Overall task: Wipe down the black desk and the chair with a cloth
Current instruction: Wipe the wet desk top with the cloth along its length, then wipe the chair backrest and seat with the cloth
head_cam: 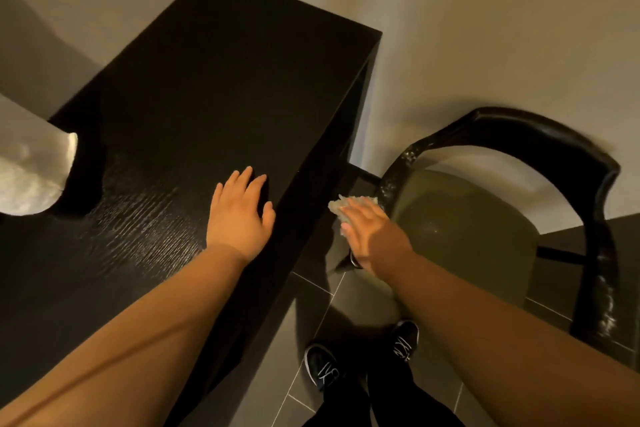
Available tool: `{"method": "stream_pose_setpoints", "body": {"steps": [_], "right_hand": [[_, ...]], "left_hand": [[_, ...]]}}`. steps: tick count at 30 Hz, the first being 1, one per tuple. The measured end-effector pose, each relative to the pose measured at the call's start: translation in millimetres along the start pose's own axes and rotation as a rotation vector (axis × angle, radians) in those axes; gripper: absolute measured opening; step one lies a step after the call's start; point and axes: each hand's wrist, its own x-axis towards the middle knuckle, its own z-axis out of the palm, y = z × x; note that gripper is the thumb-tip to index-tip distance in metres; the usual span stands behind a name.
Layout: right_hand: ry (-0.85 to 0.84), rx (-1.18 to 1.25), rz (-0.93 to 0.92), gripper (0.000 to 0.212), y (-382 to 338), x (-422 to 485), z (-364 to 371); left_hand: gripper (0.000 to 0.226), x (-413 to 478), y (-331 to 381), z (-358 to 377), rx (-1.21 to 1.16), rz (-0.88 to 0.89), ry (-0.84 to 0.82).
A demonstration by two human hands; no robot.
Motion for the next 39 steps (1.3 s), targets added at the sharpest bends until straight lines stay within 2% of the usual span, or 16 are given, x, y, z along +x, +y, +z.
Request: {"method": "stream_pose_setpoints", "body": {"steps": [3, 7, 9, 12, 15, 17, 20, 23, 27, 33, 37, 39], "right_hand": [[-0.120, -0.066, 0.010, 0.036, 31, -12, -5], [-0.168, 0.144, 0.248, 0.052, 59, -22, -8], [-0.189, 0.185, 0.242, 0.049, 65, -26, -1], [-0.105, 0.127, 0.204, 0.044, 64, -32, 21], [-0.232, 0.246, 0.299, 0.071, 57, -36, 56], [-0.277, 0.202, 0.297, 0.074, 51, -34, 83], [-0.341, 0.129, 0.285, 0.065, 37, -31, 107], [-0.349, 0.047, 0.285, 0.072, 37, -26, 119], [-0.327, -0.010, 0.216, 0.069, 56, -12, 122], [-0.290, 0.006, 0.337, 0.071, 64, 9, 112], [-0.332, -0.002, 0.222, 0.072, 35, -30, 119], [-0.338, 0.013, 0.136, 0.069, 46, -33, 122]], "left_hand": [[0.060, 20, 25, -4, -0.053, 0.110, -0.047], [0.061, 53, 57, 0, -0.043, 0.239, -0.086], [0.062, 70, 66, 6, 0.001, 0.282, -0.072], [0.068, 98, 71, 12, 0.092, 0.366, -0.089], [0.073, 114, 65, 20, 0.194, 0.446, -0.103], [0.068, 117, 62, 26, 0.230, 0.467, -0.092], [0.056, 120, 60, 28, 0.259, 0.476, -0.095], [0.048, 122, 60, 28, 0.269, 0.471, -0.099], [0.042, 122, 61, 28, 0.259, 0.469, -0.116], [0.034, 120, 60, 25, 0.214, 0.470, -0.104], [0.032, 121, 59, 25, 0.176, 0.466, -0.111], [0.031, 122, 57, 25, 0.153, 0.462, -0.103]]}}
